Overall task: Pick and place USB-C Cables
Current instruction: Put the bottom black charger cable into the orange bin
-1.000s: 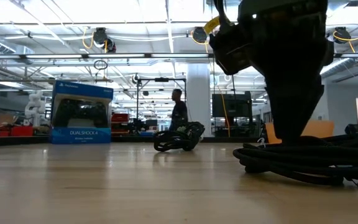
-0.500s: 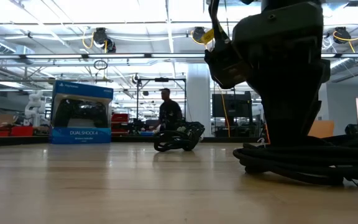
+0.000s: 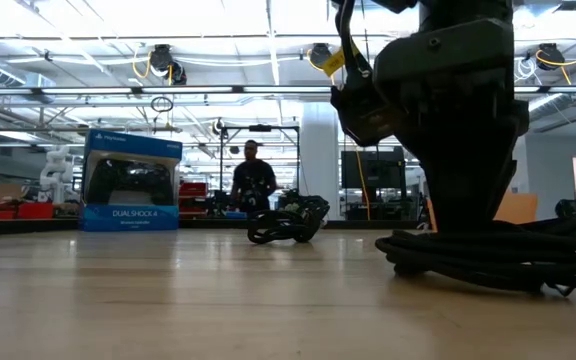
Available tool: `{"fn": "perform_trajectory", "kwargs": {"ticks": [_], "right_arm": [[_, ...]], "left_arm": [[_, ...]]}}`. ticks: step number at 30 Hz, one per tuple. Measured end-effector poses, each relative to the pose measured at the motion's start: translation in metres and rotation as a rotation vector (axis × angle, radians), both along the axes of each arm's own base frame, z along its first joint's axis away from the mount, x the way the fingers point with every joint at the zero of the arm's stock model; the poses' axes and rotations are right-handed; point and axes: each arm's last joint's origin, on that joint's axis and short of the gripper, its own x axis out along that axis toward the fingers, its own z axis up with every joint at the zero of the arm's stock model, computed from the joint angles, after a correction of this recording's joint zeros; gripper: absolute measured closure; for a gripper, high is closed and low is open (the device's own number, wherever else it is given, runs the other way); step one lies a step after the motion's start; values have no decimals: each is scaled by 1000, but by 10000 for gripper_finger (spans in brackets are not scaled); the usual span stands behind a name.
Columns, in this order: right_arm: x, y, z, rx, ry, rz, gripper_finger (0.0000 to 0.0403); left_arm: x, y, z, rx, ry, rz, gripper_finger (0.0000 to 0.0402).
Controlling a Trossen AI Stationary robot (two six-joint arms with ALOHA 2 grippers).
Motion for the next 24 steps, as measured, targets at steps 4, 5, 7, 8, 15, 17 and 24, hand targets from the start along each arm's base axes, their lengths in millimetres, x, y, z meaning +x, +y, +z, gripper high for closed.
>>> {"fn": "perform_trajectory", "kwargs": {"ticks": [4,5,7,8,15,17,24], "right_arm": [[-1,0,0,-3,8,0,301],[-1,0,0,-4,9,0,307],[-1,0,-1,-5,12,0,318],[-1,-1,-1,-5,12,-1,323],[-2,-1,-1,-5,19,-12,355],[-2,-1,-1,-6,23,-19,361],[-2,-1,-1,-6,25,-18,368]], "left_arm": [[0,0,0,0,0,0,380],[0,0,0,1,1,0,380],[0,0,0,1,1,0,380],[0,0,0,1,1,0,380],[0,0,0,1,1,0,380],[0,0,0,1,1,0,380],[0,0,0,3,1,0,380]]}}
